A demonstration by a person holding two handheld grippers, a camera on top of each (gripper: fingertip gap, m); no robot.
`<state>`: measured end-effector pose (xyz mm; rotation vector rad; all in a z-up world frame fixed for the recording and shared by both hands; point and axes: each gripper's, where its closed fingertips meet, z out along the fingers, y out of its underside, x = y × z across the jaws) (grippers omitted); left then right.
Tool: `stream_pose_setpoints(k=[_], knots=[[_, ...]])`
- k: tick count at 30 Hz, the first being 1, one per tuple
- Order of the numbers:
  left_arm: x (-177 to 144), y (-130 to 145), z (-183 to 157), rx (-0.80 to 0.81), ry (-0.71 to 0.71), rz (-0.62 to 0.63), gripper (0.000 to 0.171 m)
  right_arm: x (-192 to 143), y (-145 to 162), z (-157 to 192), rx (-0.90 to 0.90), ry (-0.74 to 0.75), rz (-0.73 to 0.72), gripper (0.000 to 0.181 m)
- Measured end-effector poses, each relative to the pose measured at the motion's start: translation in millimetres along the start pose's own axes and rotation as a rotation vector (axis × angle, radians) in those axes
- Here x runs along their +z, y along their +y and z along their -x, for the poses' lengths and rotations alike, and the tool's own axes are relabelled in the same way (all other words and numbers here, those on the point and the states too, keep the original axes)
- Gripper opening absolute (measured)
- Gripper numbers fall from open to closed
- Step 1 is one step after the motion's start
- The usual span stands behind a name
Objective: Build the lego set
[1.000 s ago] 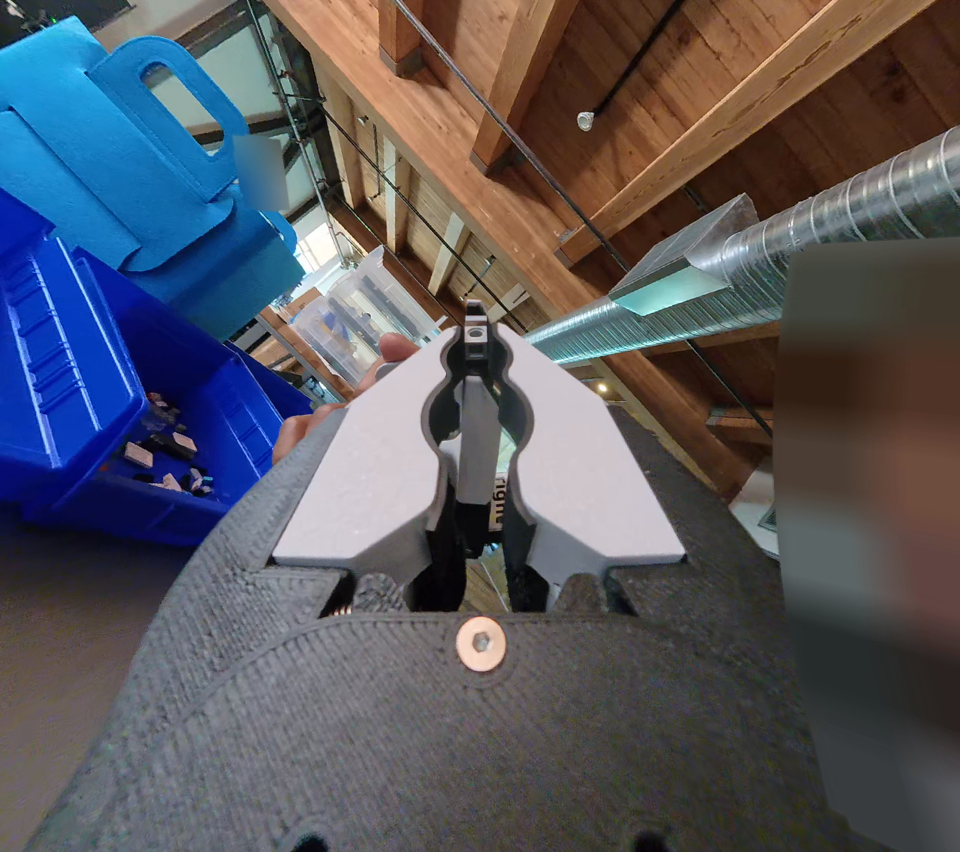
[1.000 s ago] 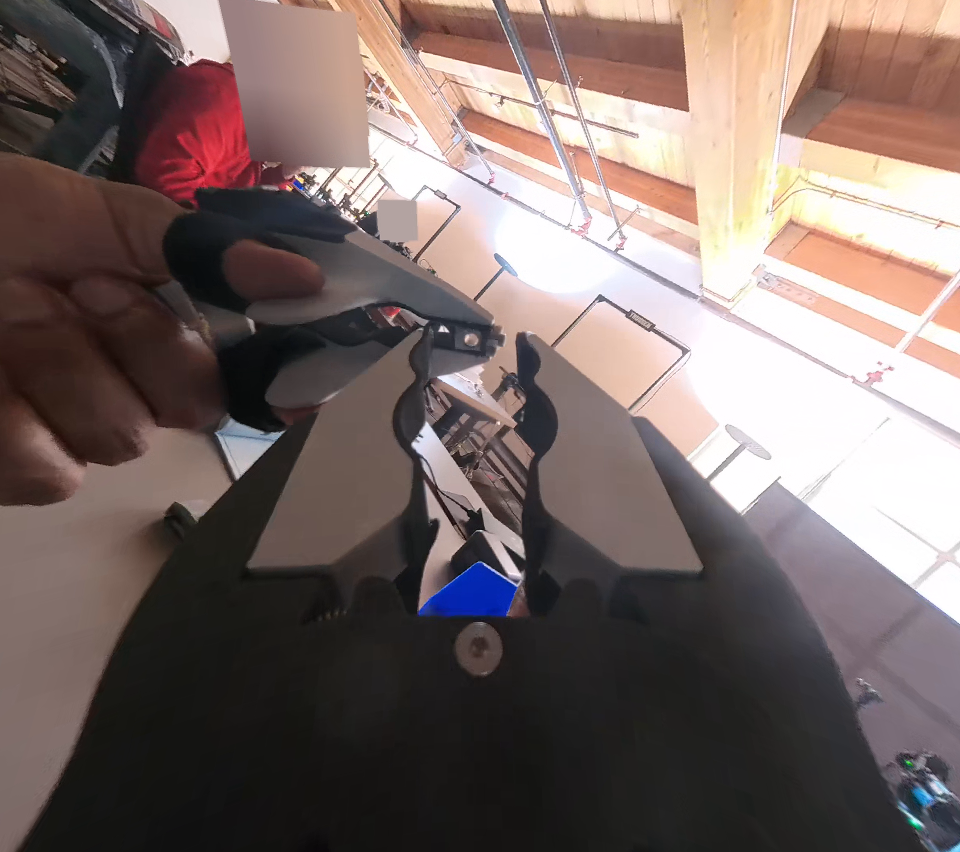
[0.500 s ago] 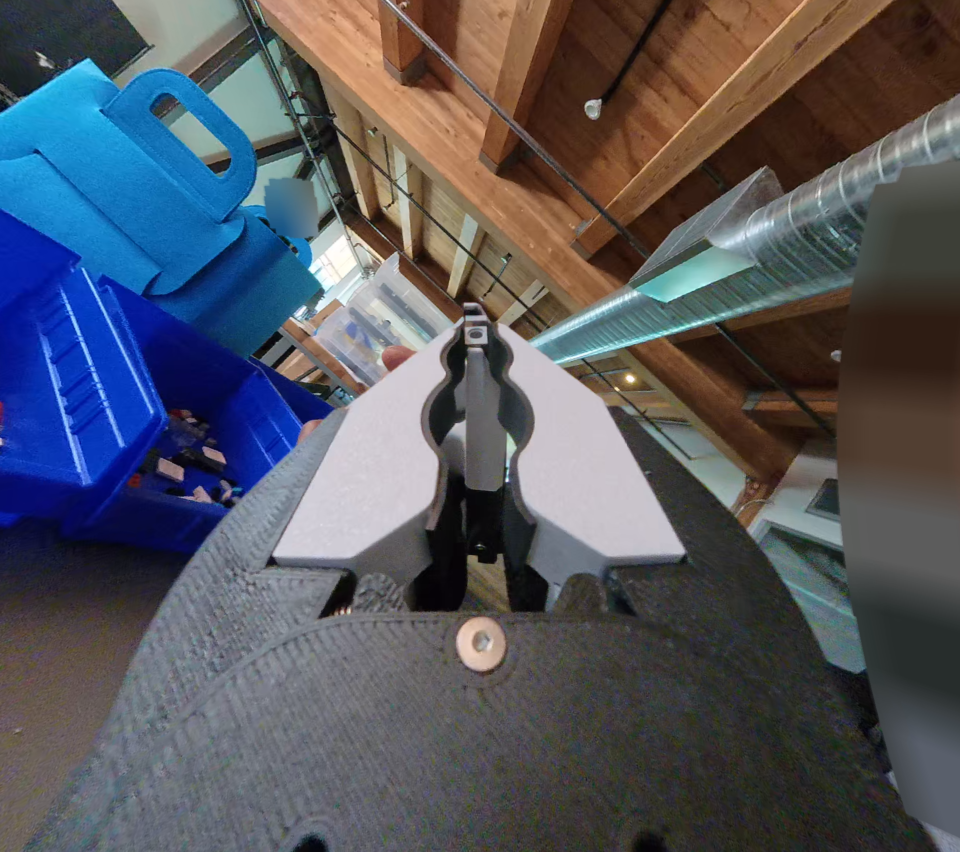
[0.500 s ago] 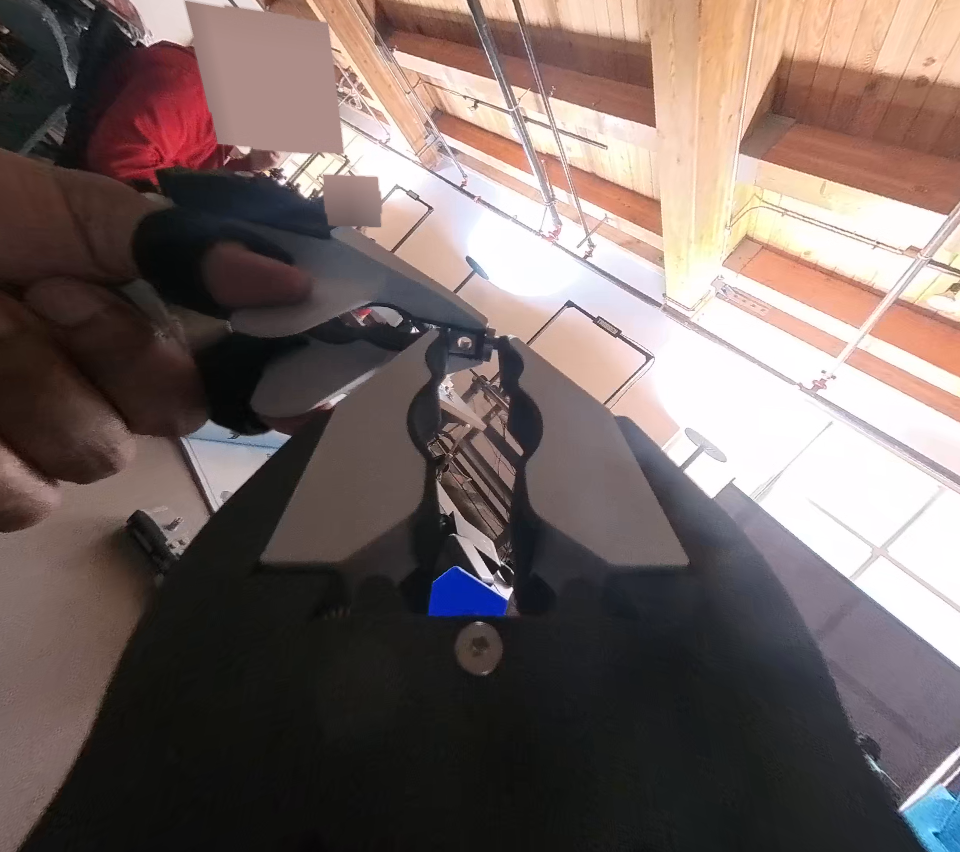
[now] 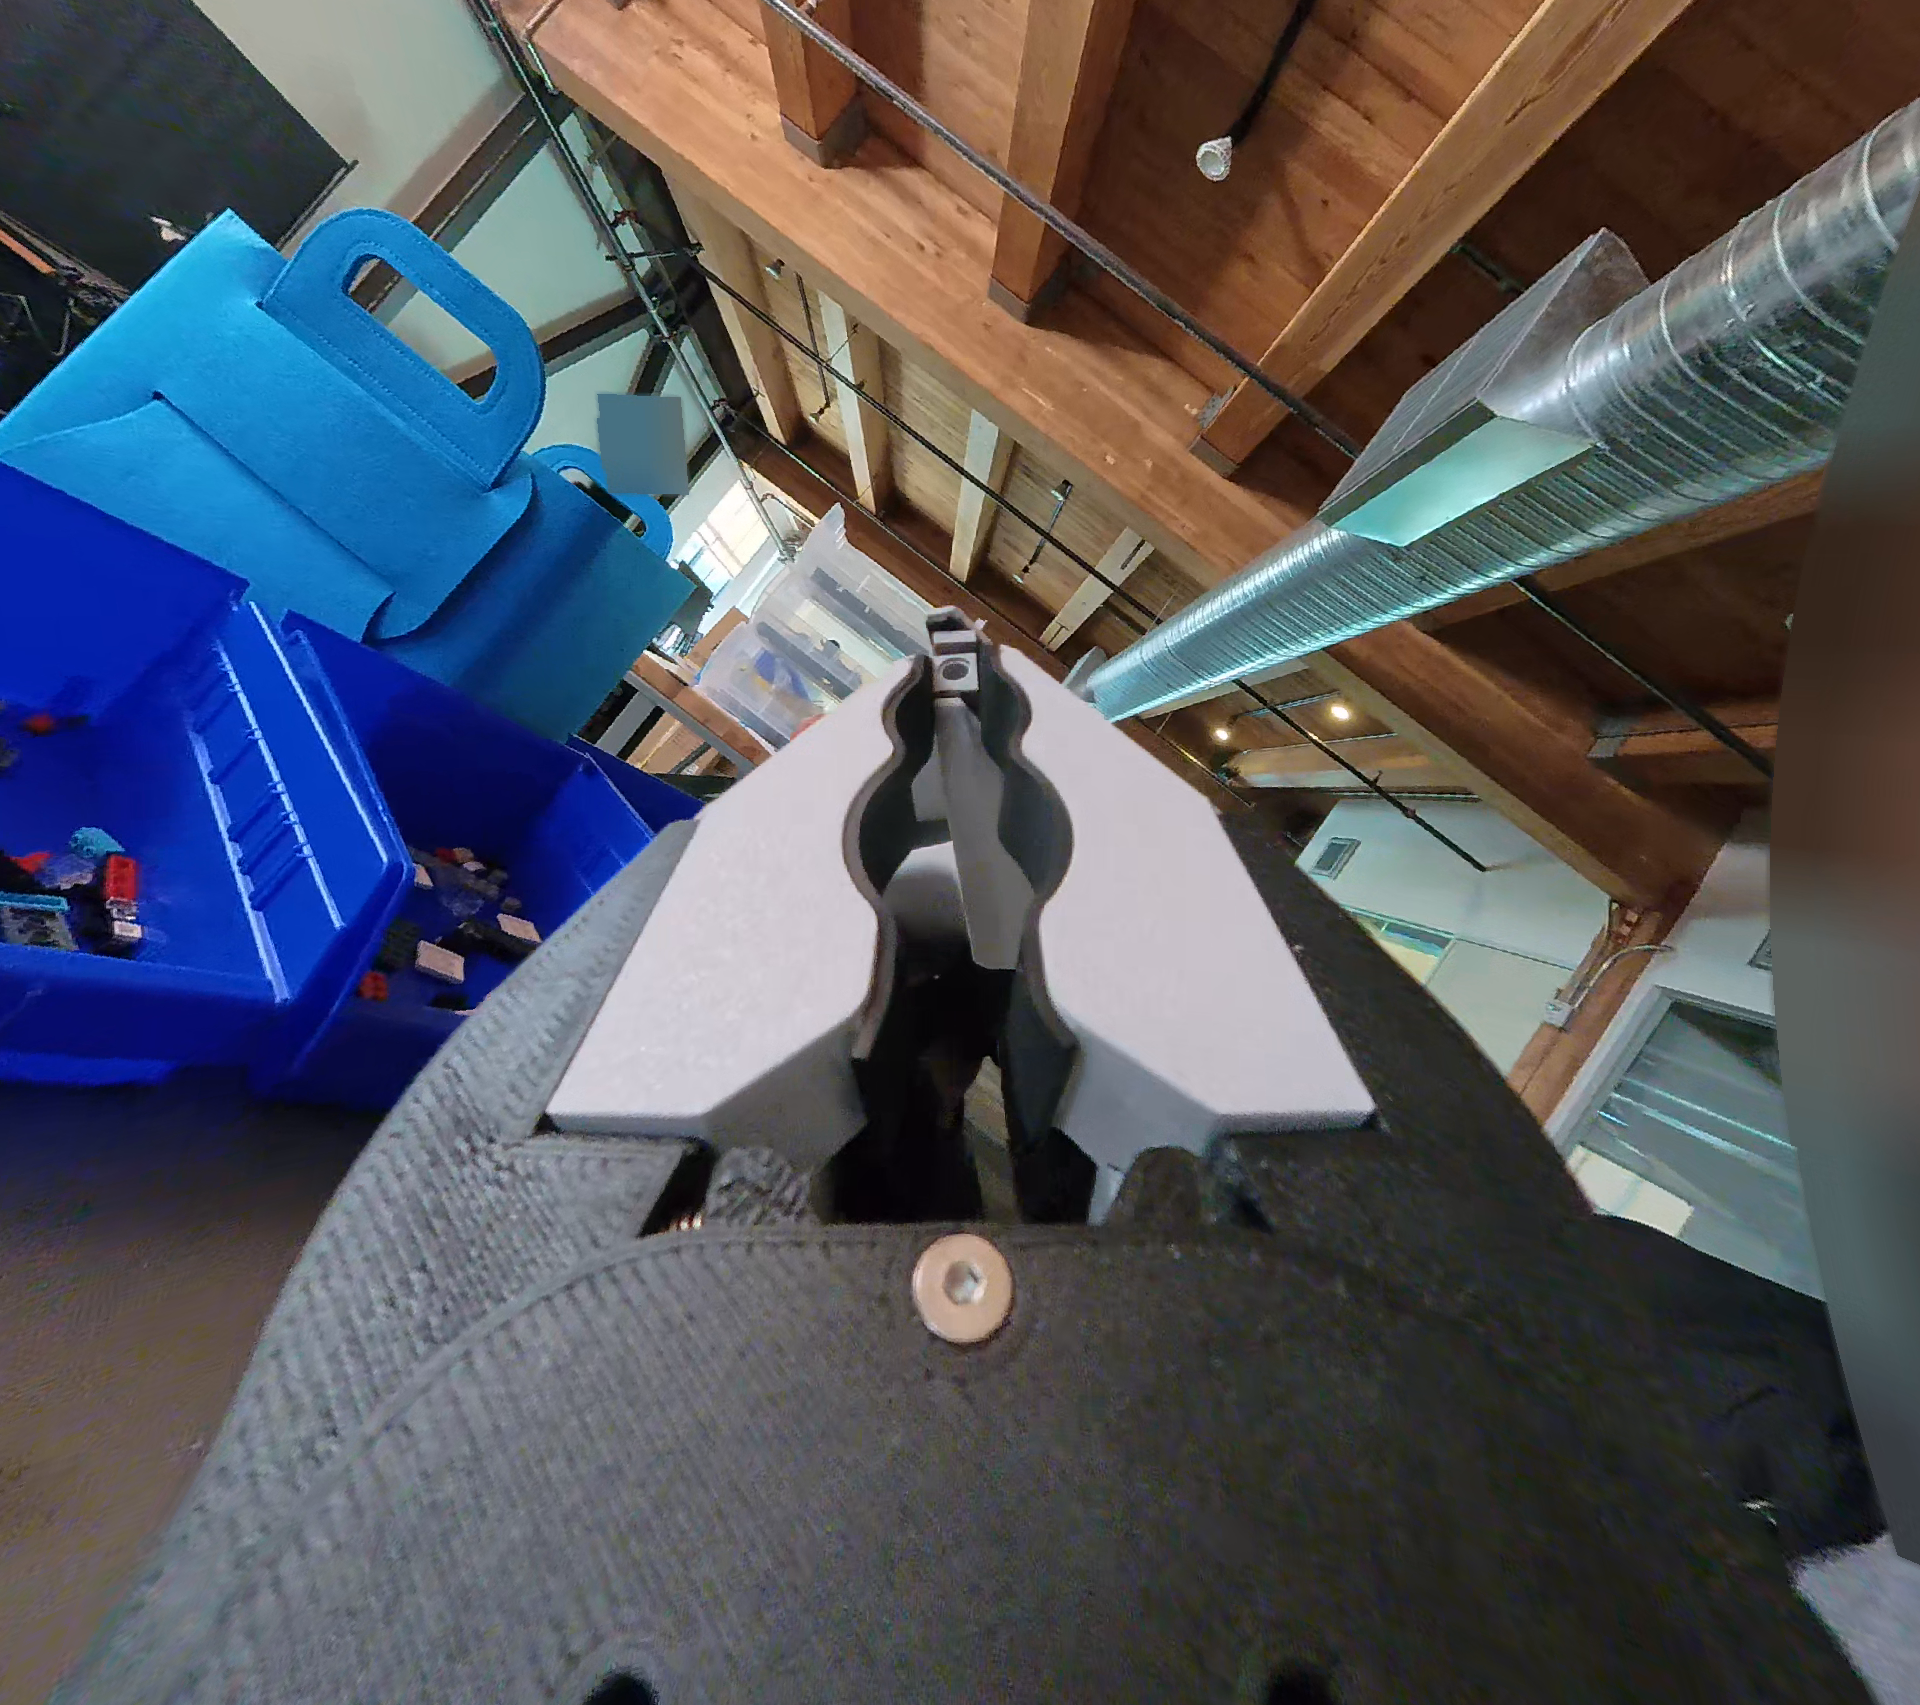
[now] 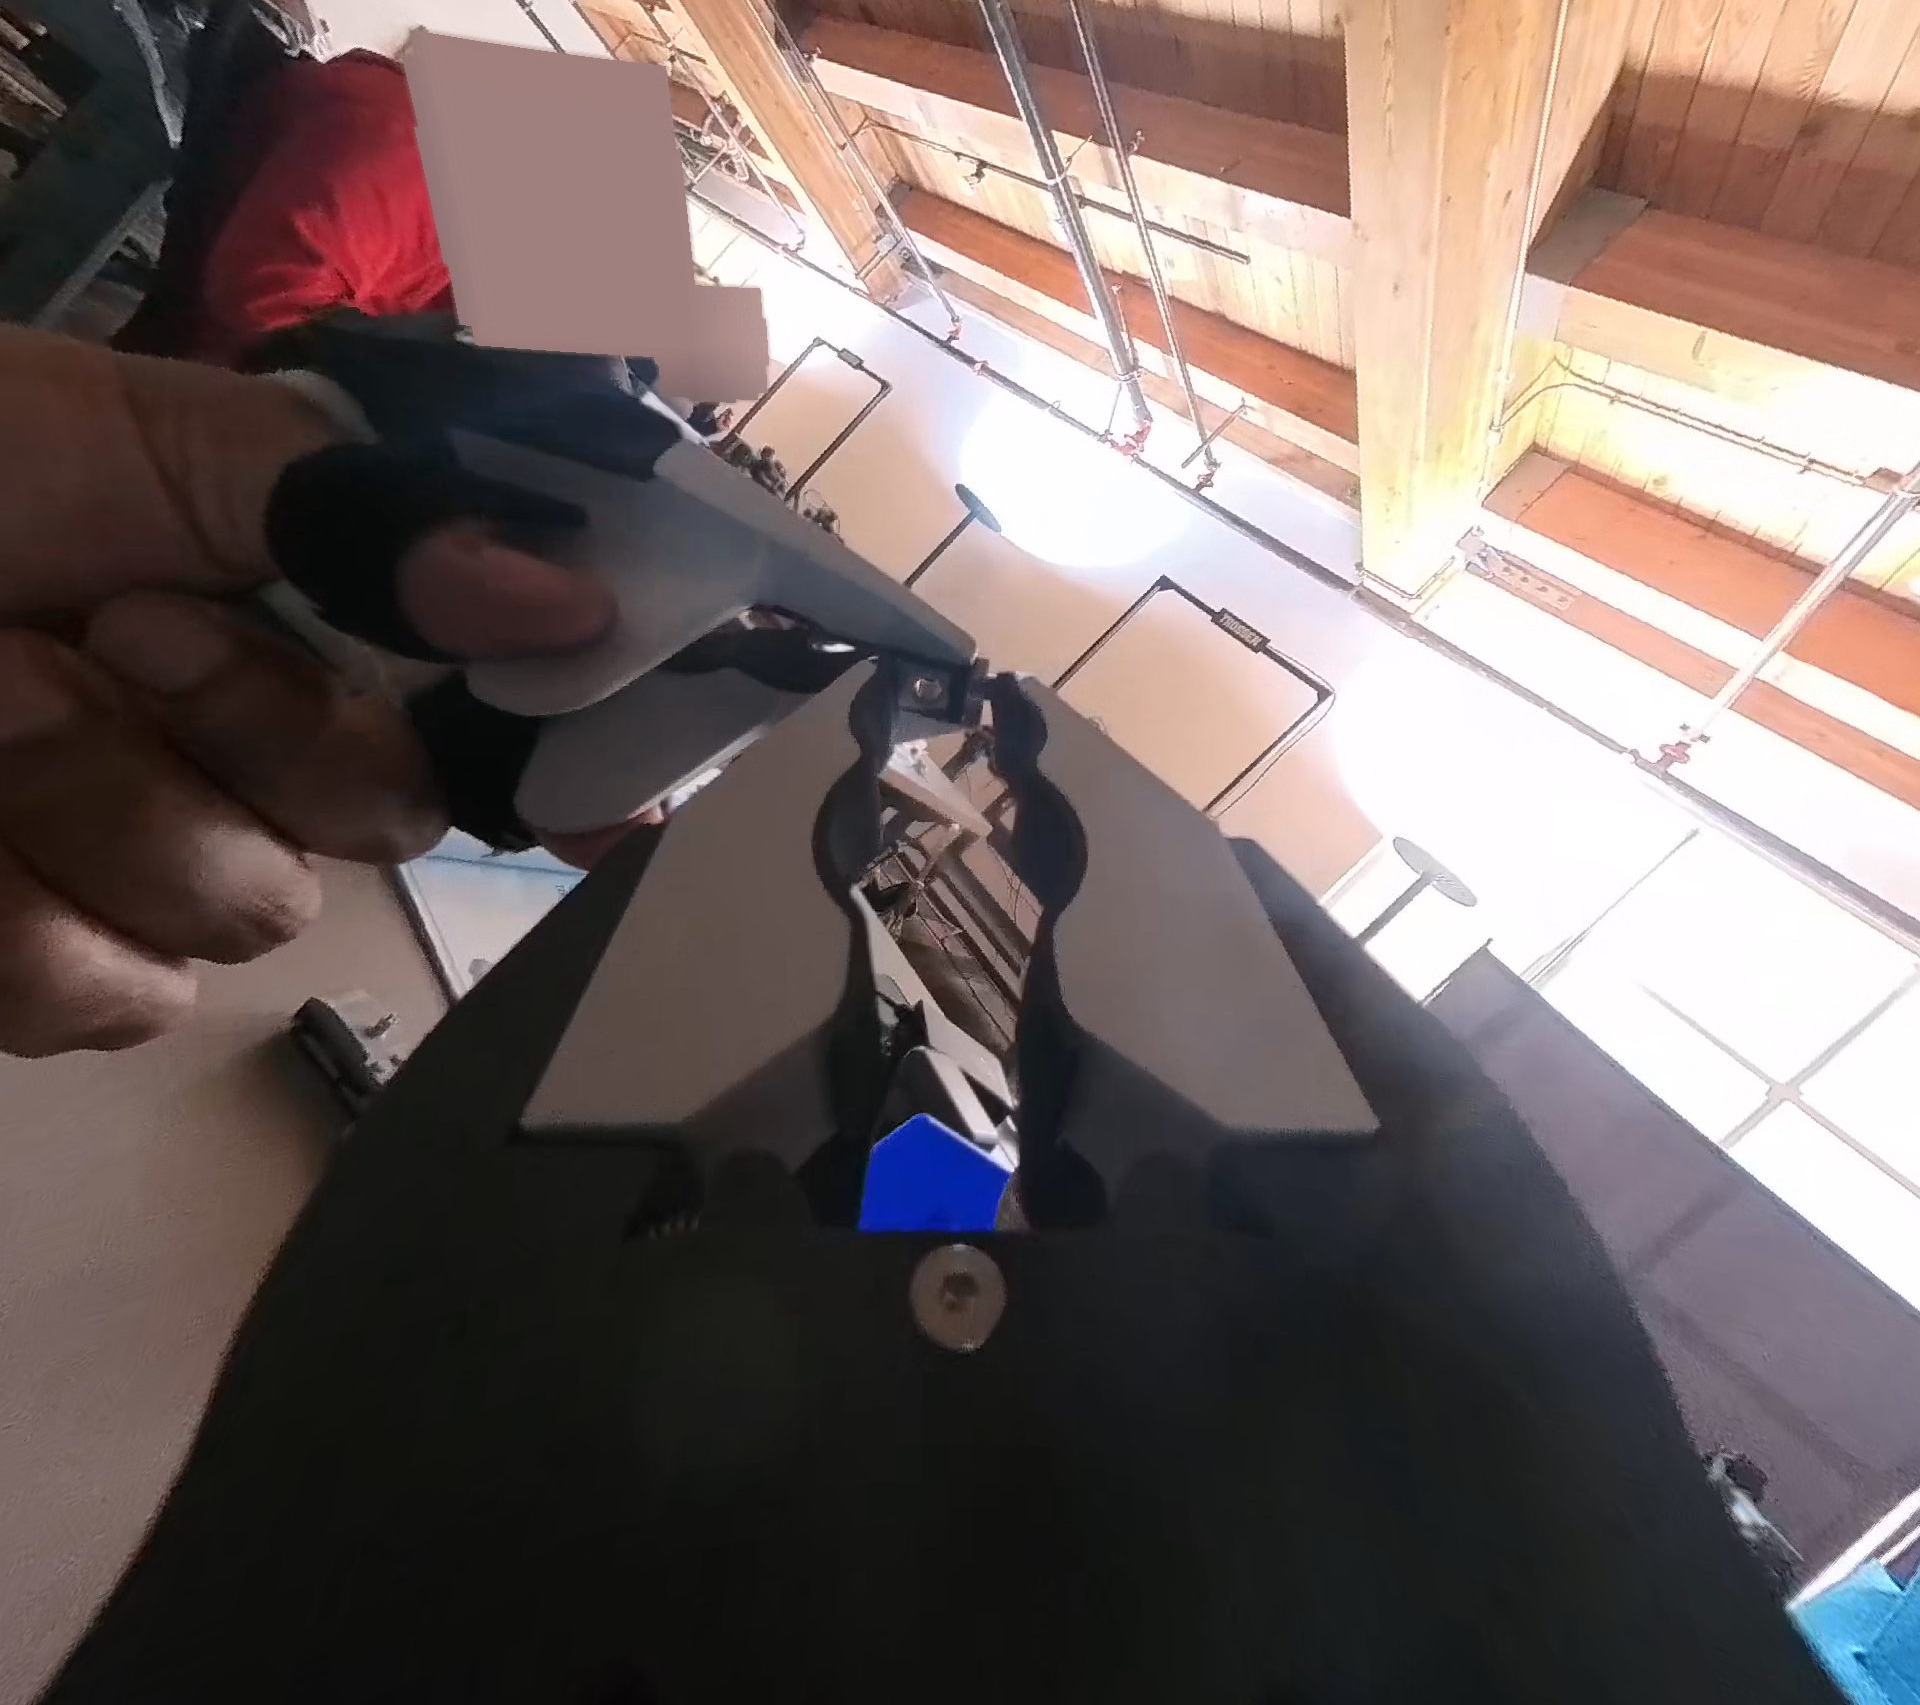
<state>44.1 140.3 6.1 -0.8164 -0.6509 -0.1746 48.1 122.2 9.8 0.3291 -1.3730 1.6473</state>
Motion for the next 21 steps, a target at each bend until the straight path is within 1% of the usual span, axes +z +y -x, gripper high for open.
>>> stream_pose_setpoints(k=[6,9,10,12,13,17,21], knots=[[-1.0,-0.8,5.3,0.002,-0.015,0.002,0.008,1.5,5.5,1.3,-0.004,-0.017,0.034,0.019],[1.2,-1.0,6.2,-0.005,-0.010,0.032,0.008,2.1,8.4,-1.0,0.015,-0.016,0.043,0.020],[2.0,-0.2,4.7,0.007,-0.001,0.059,0.011,2.1,8.8,-3.8,0.040,-0.006,0.044,0.020],[2.6,0.8,2.1,0.042,0.001,0.111,0.030,1.3,9.7,-11.9,0.089,0.017,0.043,0.020],[2.1,-0.7,1.0,0.058,0.001,0.124,0.032,-0.1,9.1,-14.9,0.105,0.019,0.033,0.020],[-0.4,-6.7,0.8,0.065,0.004,0.146,0.032,-3.7,10.2,-18.8,0.100,0.010,0.032,0.019],[-1.1,-5.0,2.8,0.046,0.004,0.175,0.030,-3.2,7.5,-14.7,0.090,-0.008,0.022,0.019]])
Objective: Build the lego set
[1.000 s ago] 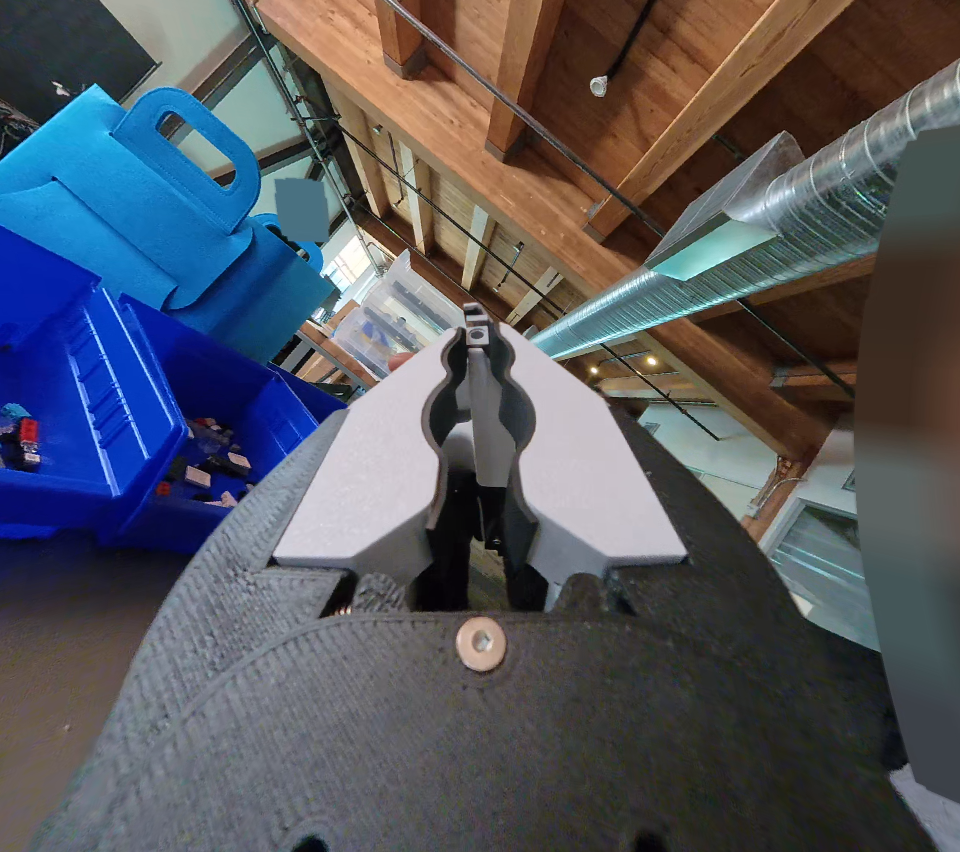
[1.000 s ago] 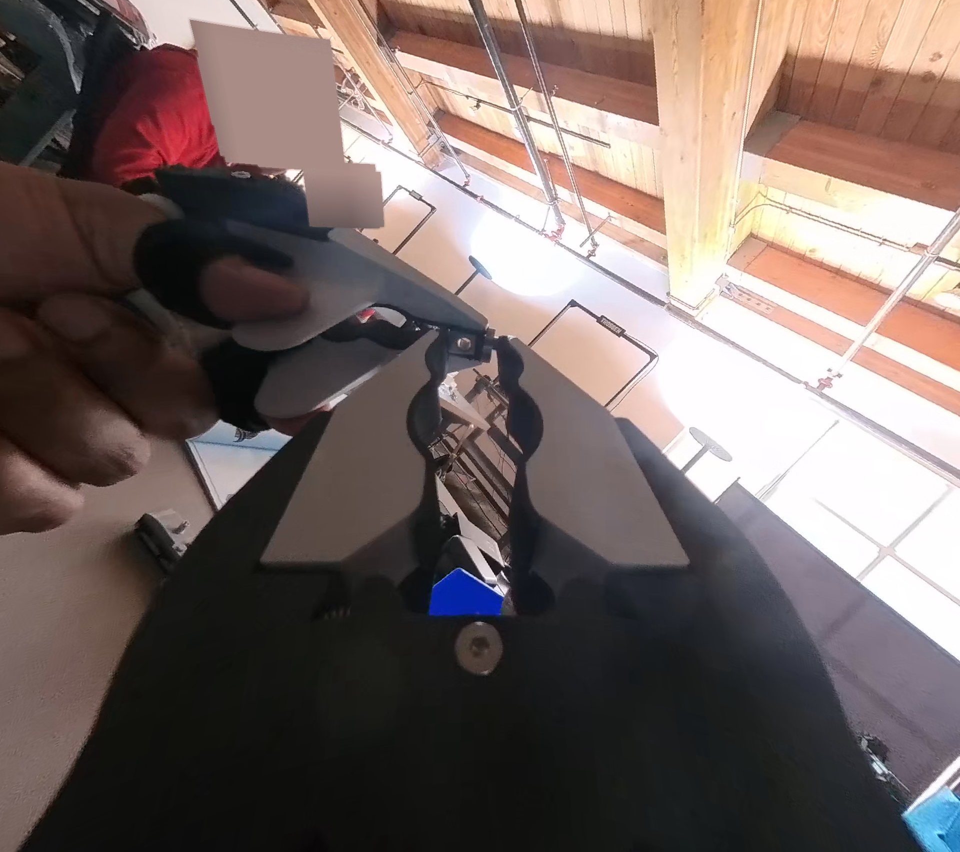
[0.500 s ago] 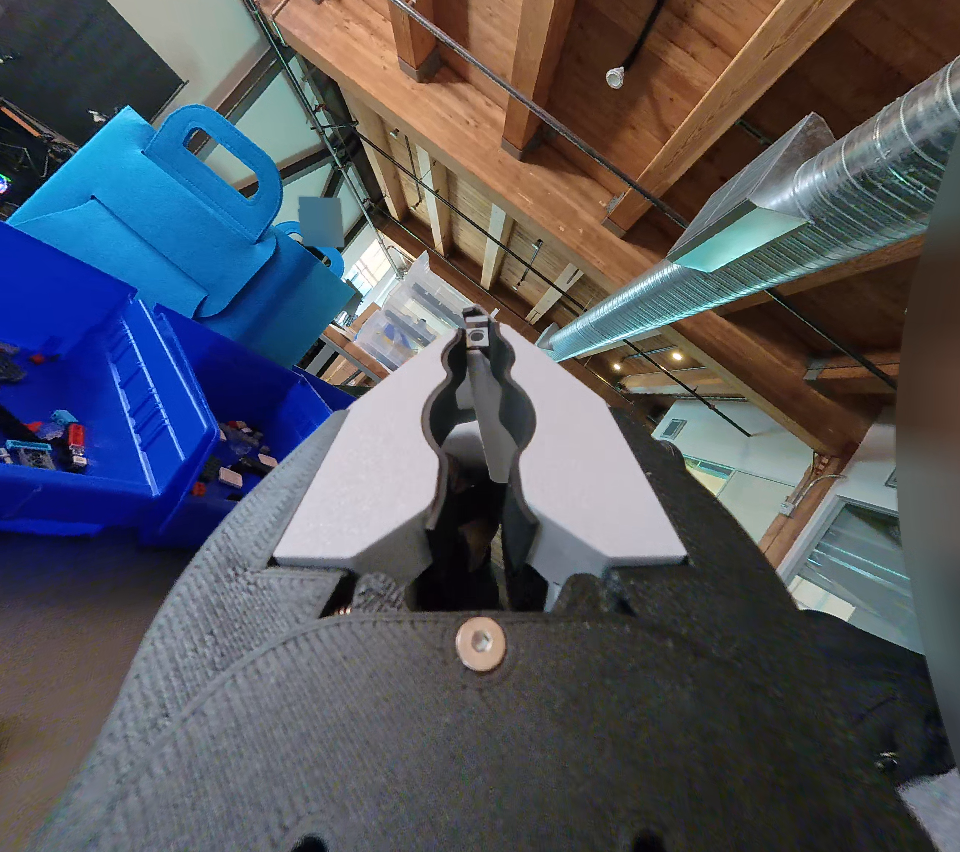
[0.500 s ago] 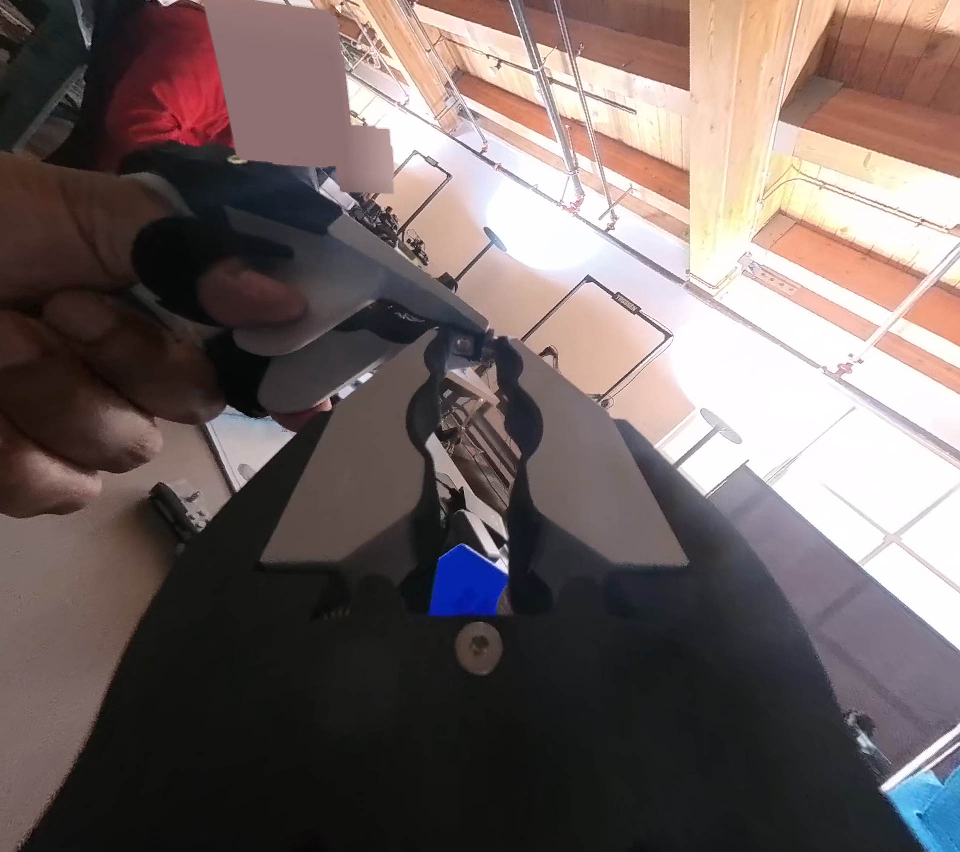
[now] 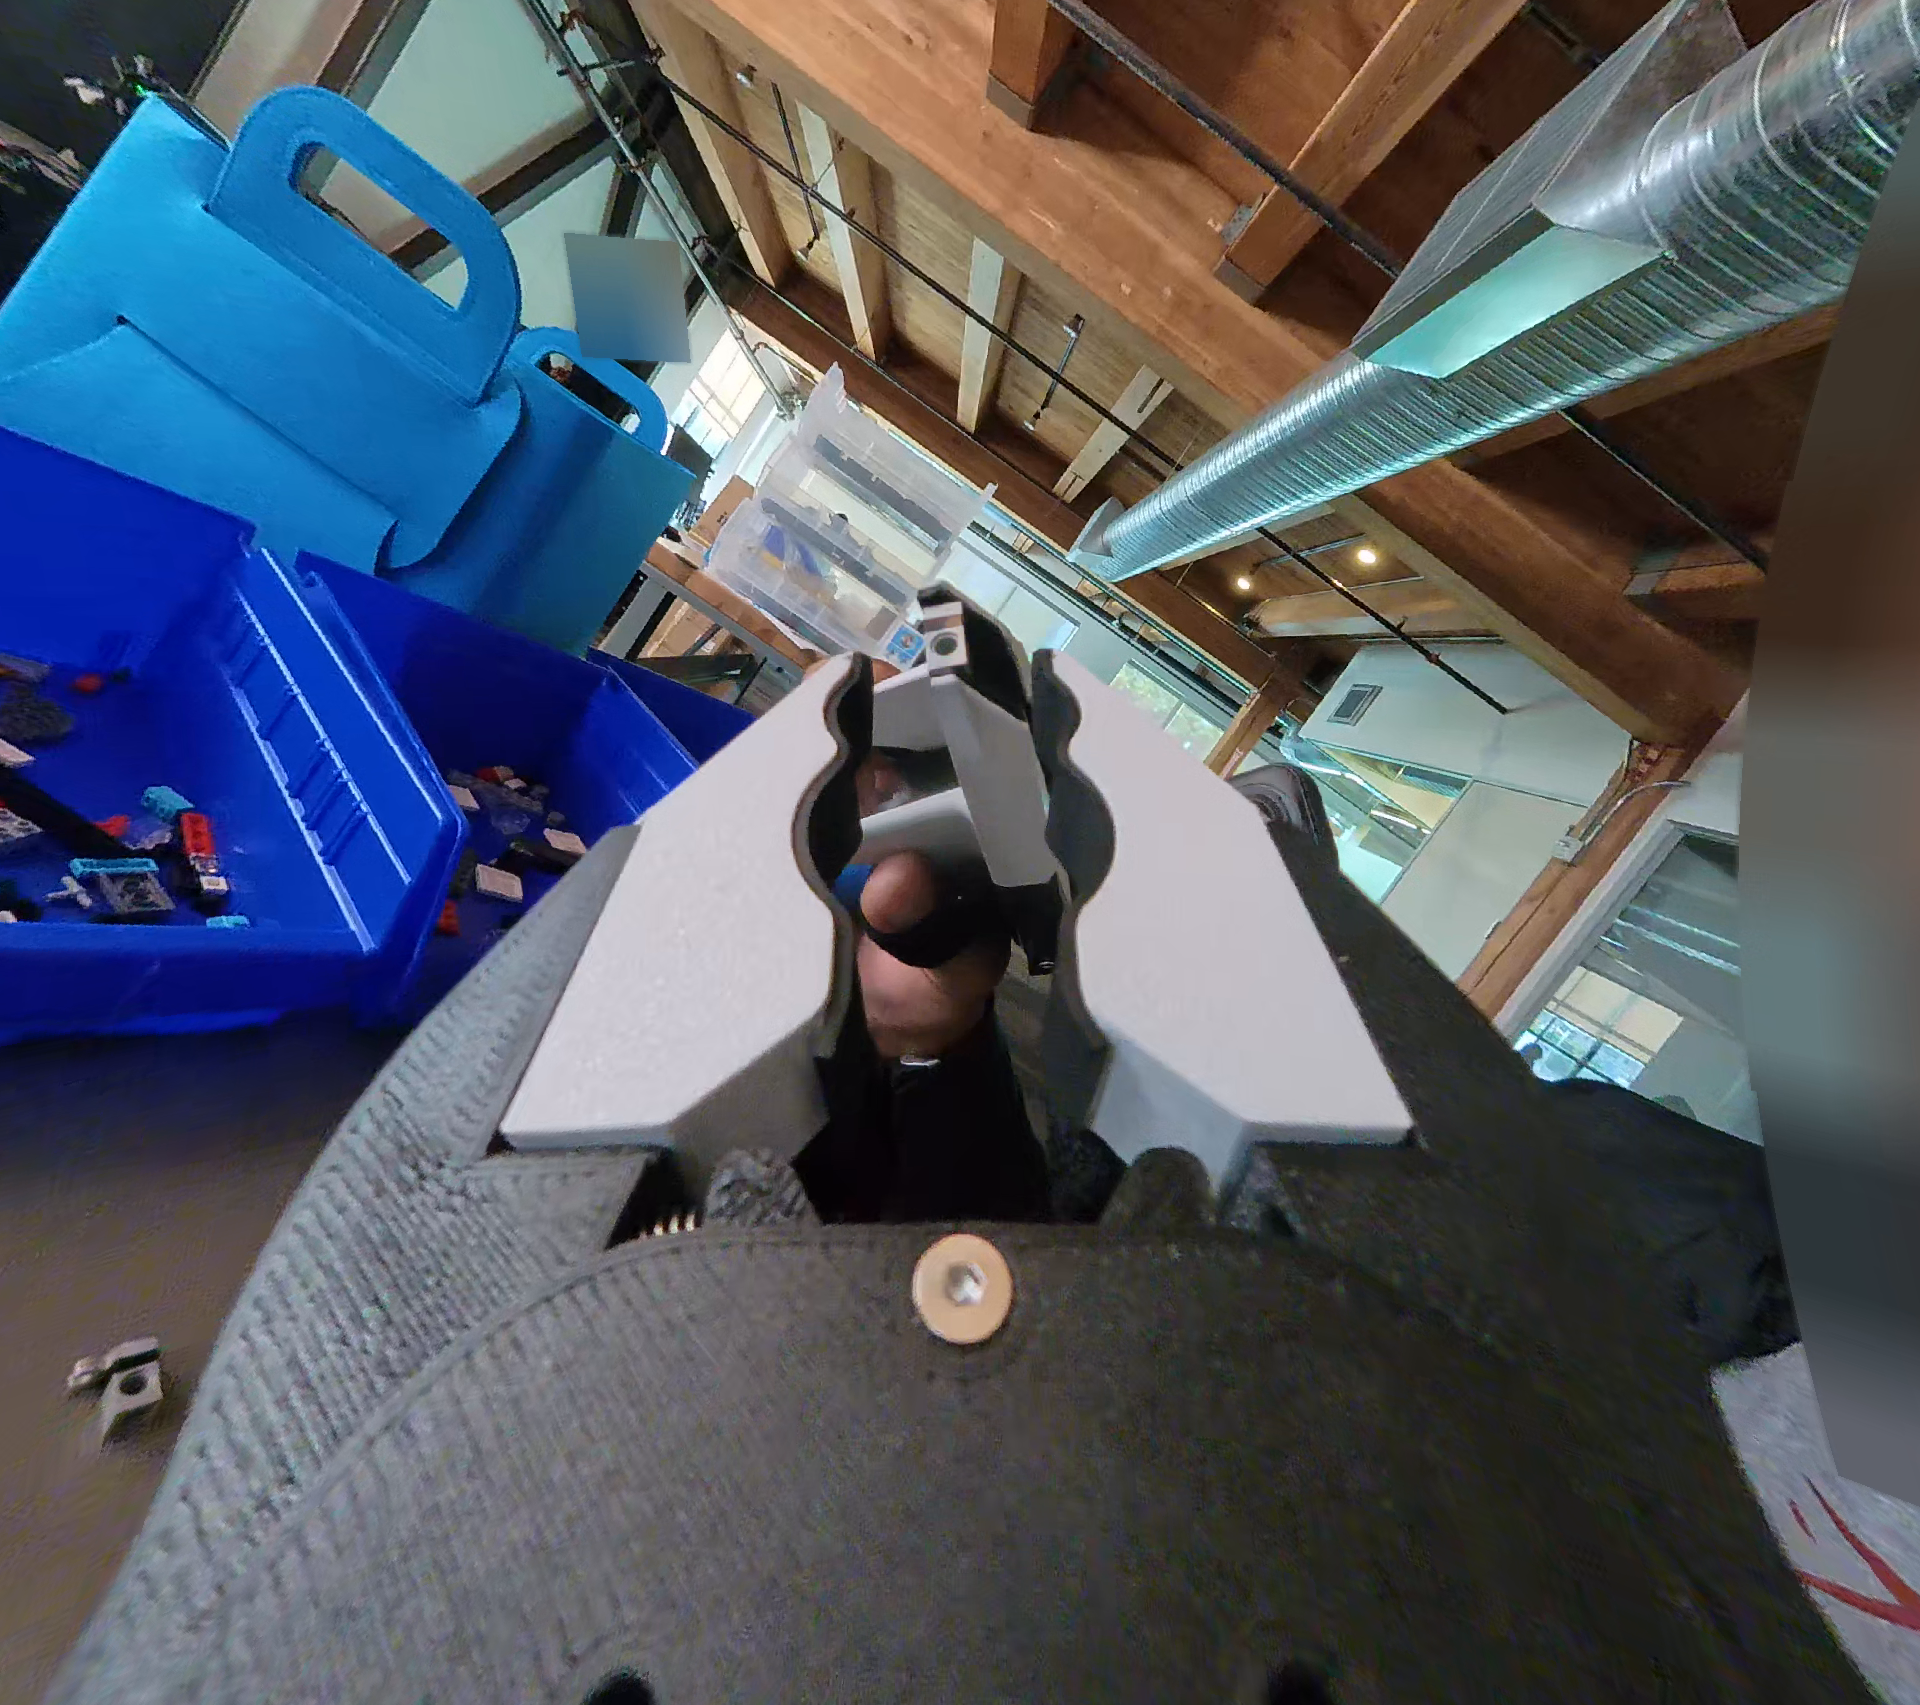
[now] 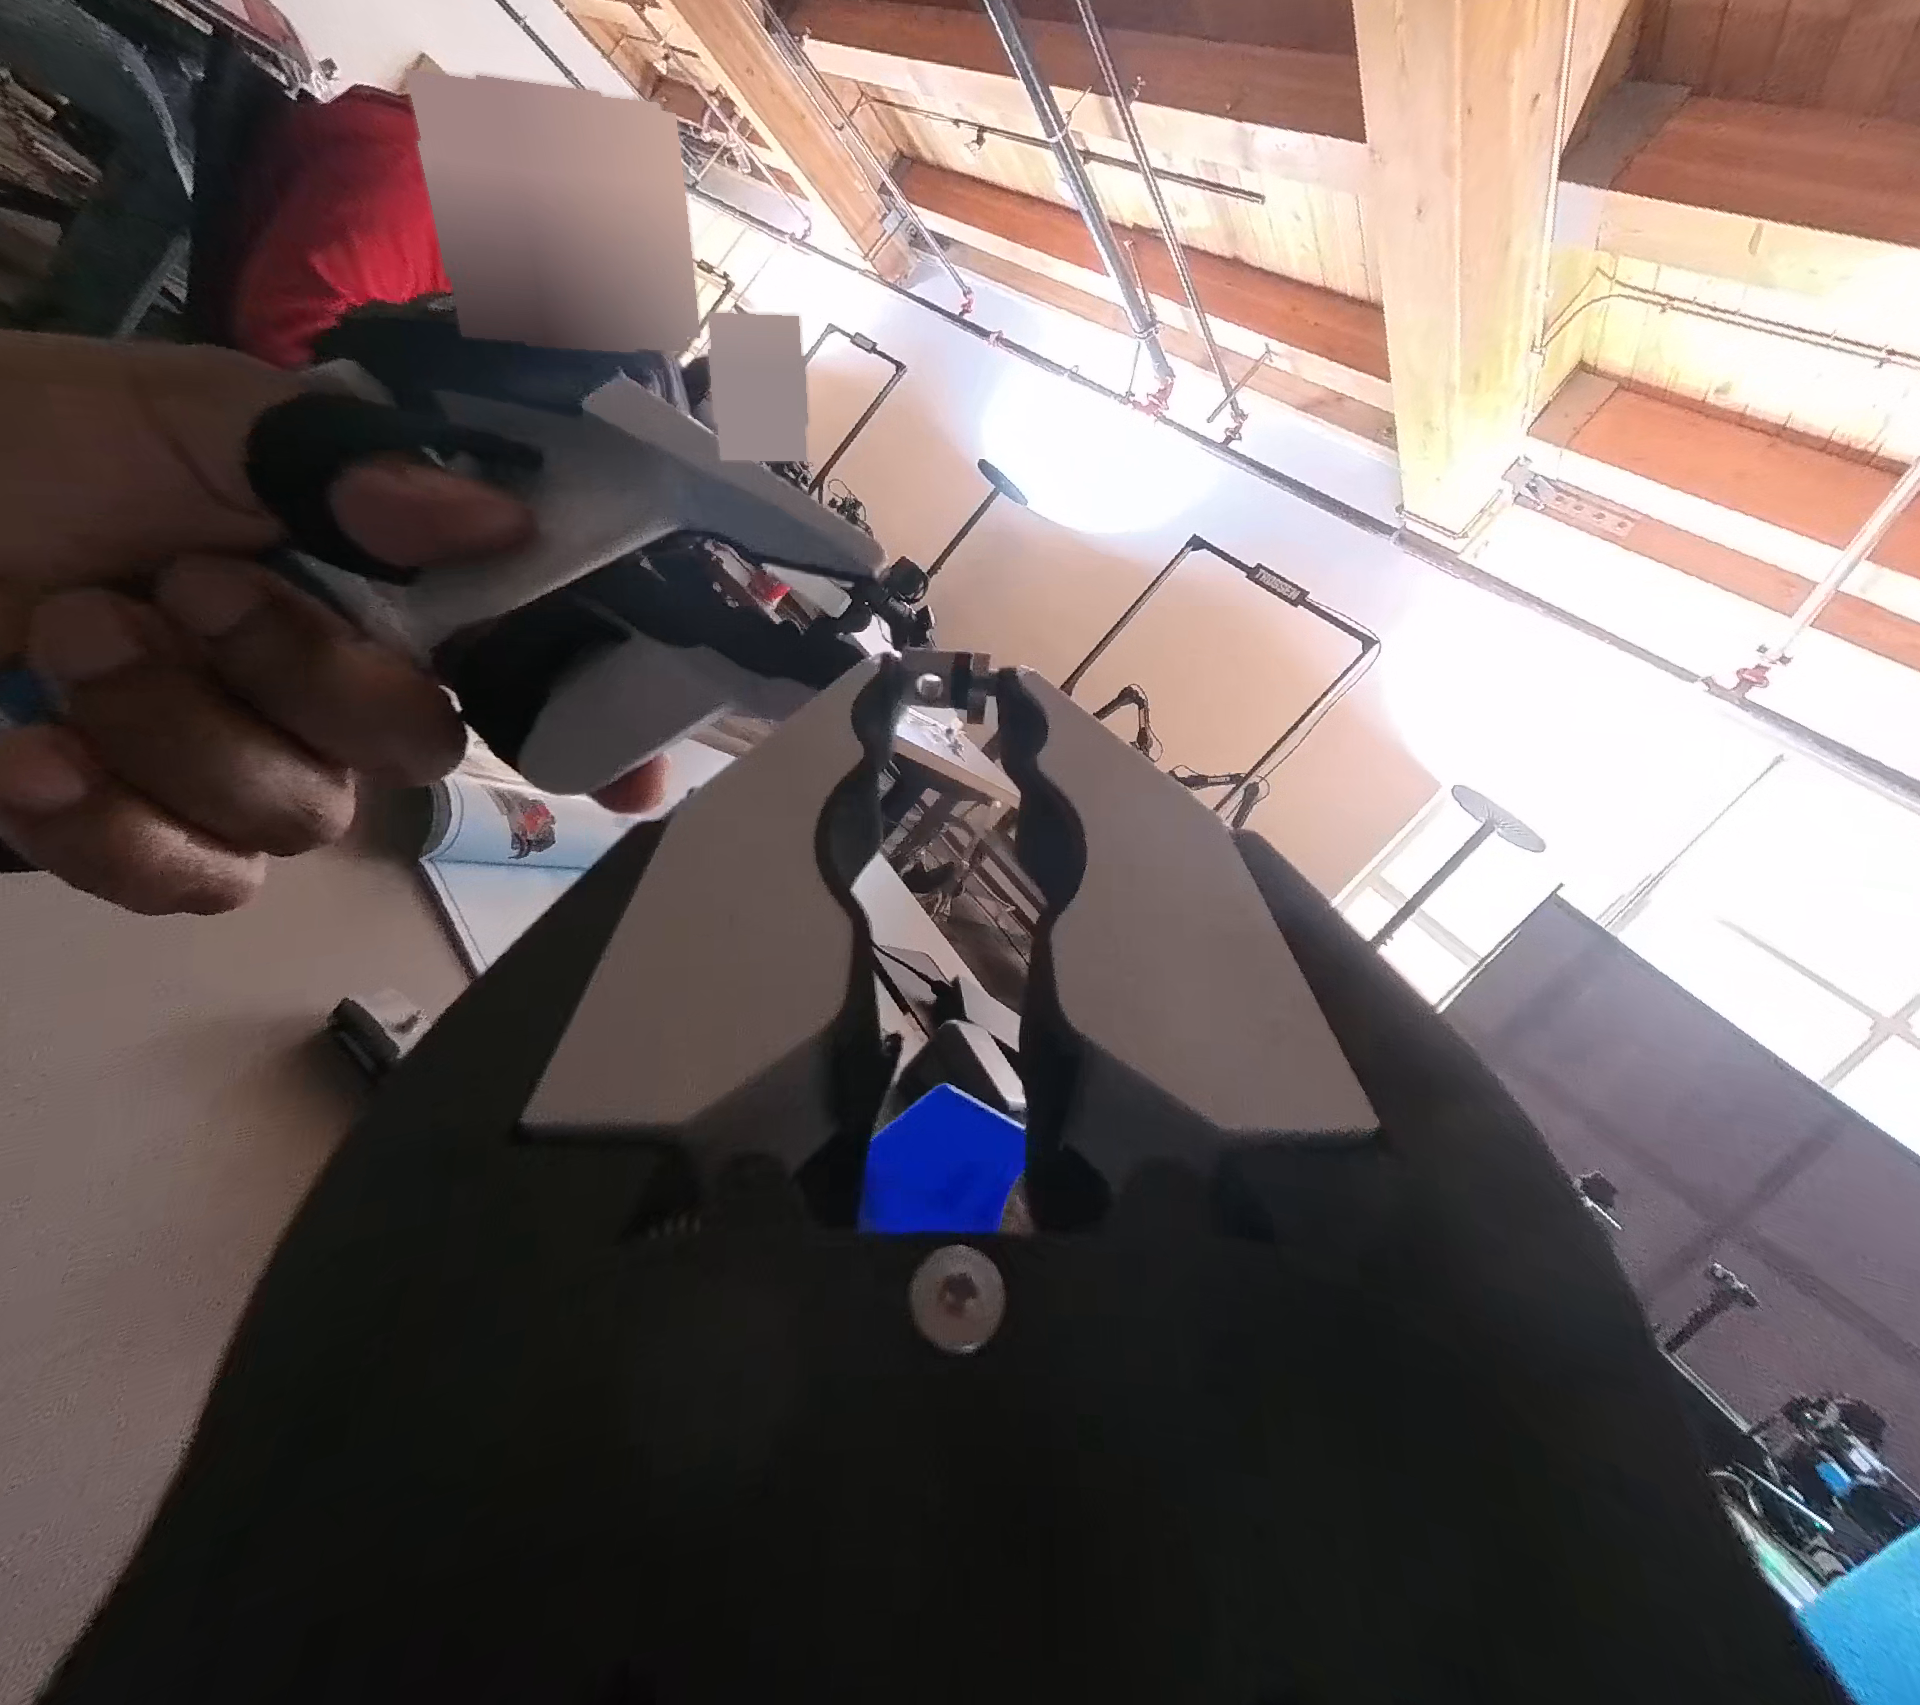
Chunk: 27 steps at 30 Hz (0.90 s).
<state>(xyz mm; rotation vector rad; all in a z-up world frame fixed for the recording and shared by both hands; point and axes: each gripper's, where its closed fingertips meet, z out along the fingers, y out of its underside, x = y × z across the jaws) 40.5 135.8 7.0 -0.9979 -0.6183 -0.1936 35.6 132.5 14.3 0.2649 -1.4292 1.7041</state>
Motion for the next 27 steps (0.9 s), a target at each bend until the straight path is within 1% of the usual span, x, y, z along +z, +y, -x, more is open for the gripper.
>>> stream_pose_setpoints(k=[5,6,8,11,15,18,21,27], knots=[[3.4,7.6,-1.9,-0.006,0.005,0.046,0.027,1.8,-3.5,7.4,-0.027,-0.017,-0.020,0.019],[3.5,7.6,-2.9,-0.009,0.012,0.045,0.024,2.2,-4.1,8.7,-0.028,-0.021,-0.023,0.019],[2.5,5.9,-5.0,-0.005,0.025,0.033,0.008,2.6,-5.1,11.7,-0.036,-0.031,-0.029,0.020],[1.4,5.4,-5.9,0.020,0.025,0.034,0.008,2.6,-6.7,12.5,-0.052,-0.027,-0.035,0.021],[1.2,4.8,-9.2,0.039,0.027,0.037,0.008,0.7,-11.1,9.6,-0.083,-0.001,-0.053,0.030],[2.8,9.5,-11.9,0.054,0.028,0.065,0.008,0.6,-13.5,11.5,-0.104,-0.002,-0.058,0.029],[3.1,11.3,-13.5,0.081,0.020,0.084,0.008,0.1,-15.1,15.2,-0.126,-0.013,-0.061,0.022],[1.9,11.8,-15.0,0.168,-0.029,0.111,0.008,0.3,-17.8,16.3,-0.106,-0.029,-0.065,0.020]])
